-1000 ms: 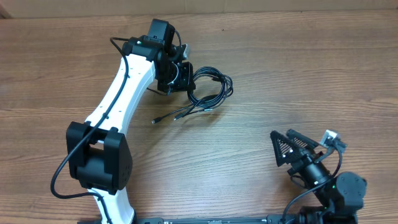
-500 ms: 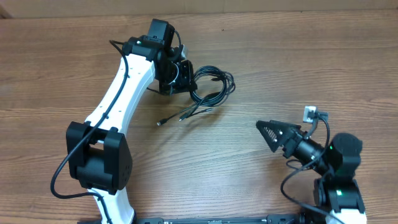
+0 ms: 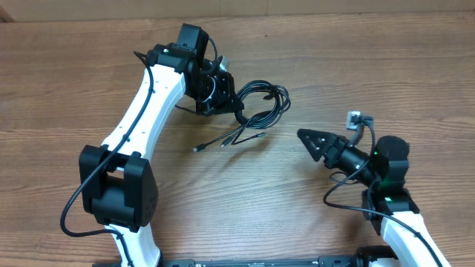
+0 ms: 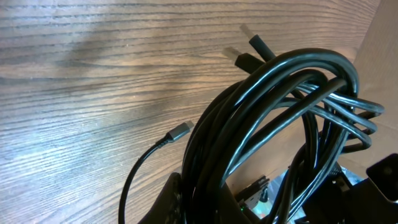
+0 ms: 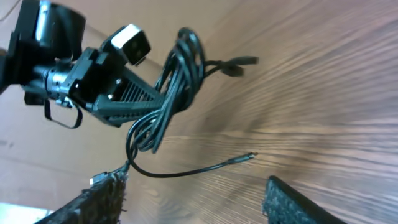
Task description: Untangle cables
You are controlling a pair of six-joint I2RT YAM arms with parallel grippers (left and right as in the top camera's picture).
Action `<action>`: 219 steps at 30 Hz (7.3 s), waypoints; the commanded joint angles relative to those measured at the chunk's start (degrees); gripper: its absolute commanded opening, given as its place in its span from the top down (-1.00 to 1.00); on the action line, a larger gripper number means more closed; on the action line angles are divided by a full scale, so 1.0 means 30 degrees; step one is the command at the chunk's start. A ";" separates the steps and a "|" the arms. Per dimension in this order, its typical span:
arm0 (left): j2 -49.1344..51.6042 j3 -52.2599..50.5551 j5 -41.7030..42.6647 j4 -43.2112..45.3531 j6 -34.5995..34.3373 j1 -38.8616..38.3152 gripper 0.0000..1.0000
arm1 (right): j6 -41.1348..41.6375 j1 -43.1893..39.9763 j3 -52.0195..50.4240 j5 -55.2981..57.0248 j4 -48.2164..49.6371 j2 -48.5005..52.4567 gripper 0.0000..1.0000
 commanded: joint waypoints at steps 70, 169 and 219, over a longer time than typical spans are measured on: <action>0.0007 0.0495 0.4248 0.0386 0.8983 -0.3534 0.92 | -0.0852 0.1239 0.0481 0.4860 -0.0896 0.0138 0.54; 0.0058 -0.0510 -0.7621 0.3344 -1.2080 -0.7512 0.17 | 1.2648 0.1239 0.0481 0.6317 -0.2310 0.0138 0.92; 0.0058 -0.0510 -0.7832 0.6207 -1.0877 -0.5508 0.92 | 1.2327 0.1239 0.0481 0.4750 -0.5085 0.0153 0.69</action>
